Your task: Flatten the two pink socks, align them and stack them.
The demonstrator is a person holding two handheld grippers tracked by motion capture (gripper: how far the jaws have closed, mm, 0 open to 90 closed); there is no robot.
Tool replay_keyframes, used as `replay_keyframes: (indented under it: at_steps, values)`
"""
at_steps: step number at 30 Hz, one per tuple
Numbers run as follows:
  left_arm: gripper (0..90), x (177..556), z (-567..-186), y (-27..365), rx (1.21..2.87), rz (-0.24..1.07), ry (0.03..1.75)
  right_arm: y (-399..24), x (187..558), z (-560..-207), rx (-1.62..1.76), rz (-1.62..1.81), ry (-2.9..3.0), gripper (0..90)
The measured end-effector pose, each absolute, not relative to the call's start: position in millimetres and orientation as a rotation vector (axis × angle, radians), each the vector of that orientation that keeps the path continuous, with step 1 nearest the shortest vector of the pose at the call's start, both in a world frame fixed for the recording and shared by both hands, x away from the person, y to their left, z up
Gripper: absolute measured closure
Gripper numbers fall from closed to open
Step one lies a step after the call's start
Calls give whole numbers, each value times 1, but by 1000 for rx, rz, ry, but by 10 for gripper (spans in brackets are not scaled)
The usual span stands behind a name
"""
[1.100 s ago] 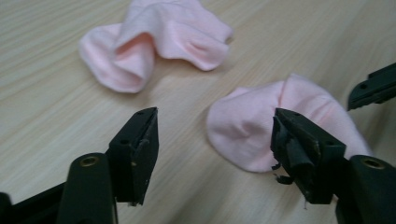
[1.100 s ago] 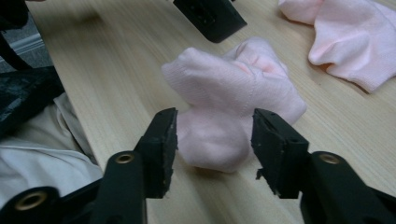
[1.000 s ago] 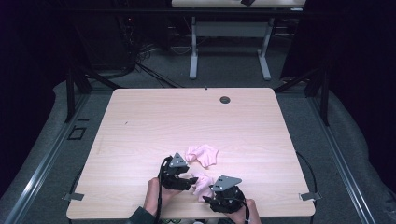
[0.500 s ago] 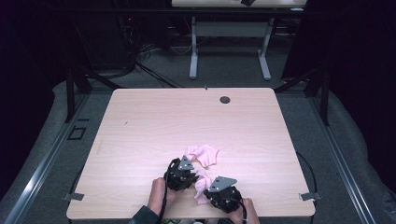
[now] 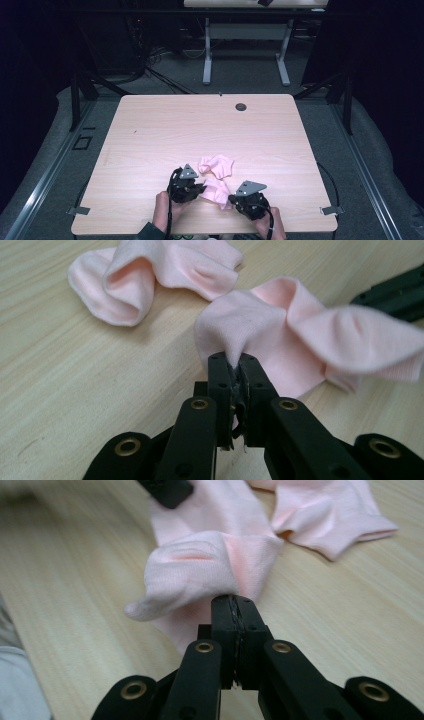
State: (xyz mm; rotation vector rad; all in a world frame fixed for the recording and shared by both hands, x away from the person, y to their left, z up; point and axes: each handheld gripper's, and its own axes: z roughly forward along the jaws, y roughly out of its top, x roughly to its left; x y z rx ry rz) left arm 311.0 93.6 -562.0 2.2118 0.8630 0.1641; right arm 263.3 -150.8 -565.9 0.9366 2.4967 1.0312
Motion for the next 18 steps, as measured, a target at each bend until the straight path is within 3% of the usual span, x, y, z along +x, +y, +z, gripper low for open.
replay_keyframes:
  at_steps: [6,11,13,17,18]
  values:
    - [813,311,-566,99,2211,161,928,-164,271,-570,1012,993,2485,864]
    - [654,311,-564,100,2210,158,938,-171,273,-560,1053,1075,2462,603]
    - [630,312,-564,100,2209,156,939,-166,273,-551,1027,1116,2468,482]
    - [652,313,-566,99,2213,150,941,-137,275,-544,911,1109,2496,331]
    - [671,313,-568,98,2225,144,941,-130,277,-544,888,1101,2509,343]
